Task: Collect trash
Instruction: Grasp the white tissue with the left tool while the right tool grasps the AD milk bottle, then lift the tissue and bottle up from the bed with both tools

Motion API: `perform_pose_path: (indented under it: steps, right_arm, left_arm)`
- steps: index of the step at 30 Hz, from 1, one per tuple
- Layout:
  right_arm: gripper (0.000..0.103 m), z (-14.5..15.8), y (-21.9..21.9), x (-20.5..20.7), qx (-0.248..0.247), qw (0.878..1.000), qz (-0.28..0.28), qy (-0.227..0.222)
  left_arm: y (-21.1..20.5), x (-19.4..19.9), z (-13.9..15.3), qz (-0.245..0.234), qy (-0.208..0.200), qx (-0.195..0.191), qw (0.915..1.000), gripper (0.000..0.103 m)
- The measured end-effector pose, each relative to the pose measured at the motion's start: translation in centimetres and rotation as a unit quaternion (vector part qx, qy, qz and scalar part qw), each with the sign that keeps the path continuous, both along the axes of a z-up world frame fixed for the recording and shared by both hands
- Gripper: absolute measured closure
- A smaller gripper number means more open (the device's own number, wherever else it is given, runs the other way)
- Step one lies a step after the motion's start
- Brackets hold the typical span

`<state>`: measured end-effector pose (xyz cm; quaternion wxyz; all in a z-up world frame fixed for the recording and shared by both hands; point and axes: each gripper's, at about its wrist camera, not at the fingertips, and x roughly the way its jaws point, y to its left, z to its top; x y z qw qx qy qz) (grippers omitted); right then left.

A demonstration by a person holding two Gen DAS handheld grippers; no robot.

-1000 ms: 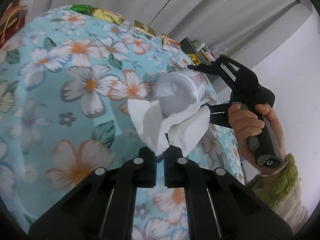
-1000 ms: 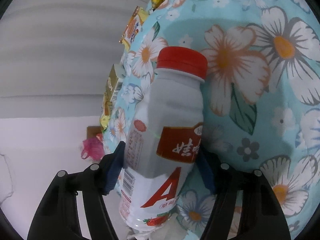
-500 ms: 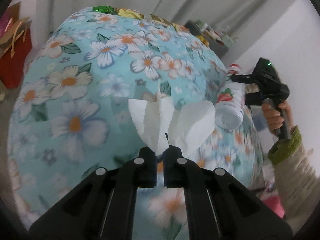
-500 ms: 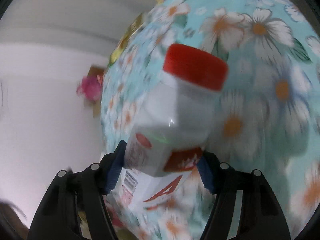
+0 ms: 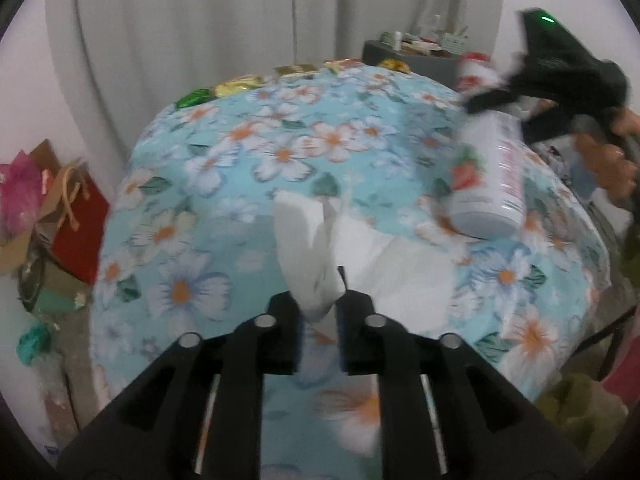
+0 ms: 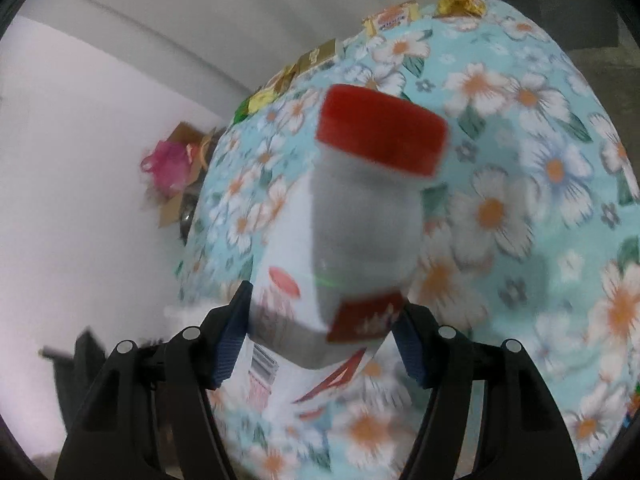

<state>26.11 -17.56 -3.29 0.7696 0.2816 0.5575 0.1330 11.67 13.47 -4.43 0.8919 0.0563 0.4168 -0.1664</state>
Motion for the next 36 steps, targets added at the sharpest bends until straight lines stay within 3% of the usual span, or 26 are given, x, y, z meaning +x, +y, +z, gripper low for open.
perform_pose_path:
  steps: [4,9,18,20,24,27,32,36]
  right_arm:
    - [0.038,-1.6,2.0,2.0,-0.024,1.000,-0.013,0.007]
    - [0.037,-3.5,4.2,2.5,-0.031,0.999,-0.008,0.034]
    - [0.038,-2.9,7.1,0.3,-0.086,0.994,0.066,0.024]
    - [0.038,-3.0,7.0,-0.6,-0.092,0.992,0.082,0.030]
    - [0.038,-2.8,6.3,-3.2,-0.089,0.991,0.088,0.046]
    - [0.038,-2.5,5.1,-6.1,-0.088,0.992,0.071,0.054]
    - [0.038,-2.2,4.0,-9.2,-0.088,0.994,0.032,0.058]
    - [0.038,-2.0,3.4,-9.9,-0.088,0.994,0.020,0.061]
  left_arm:
    - [0.0,-0.6,0.2,-0.003,-0.007,-0.036,0.9993,0.074]
    - [1.4,-0.1,-0.9,0.024,0.022,-0.088,0.9956,0.074]
    - [4.4,0.3,-1.5,0.043,0.049,-0.186,0.9804,0.074]
    - [4.5,0.2,-1.4,0.037,0.050,-0.195,0.9788,0.069]
    - [3.5,-0.2,-0.8,0.011,0.038,-0.185,0.9820,0.054]
    - [2.0,-0.6,-0.5,-0.012,0.022,-0.149,0.9884,0.044]
    - [-0.9,-1.0,-1.2,-0.039,0.005,-0.067,0.9970,0.040]
    - [-2.3,-0.7,-2.1,-0.046,0.004,-0.026,0.9986,0.040]
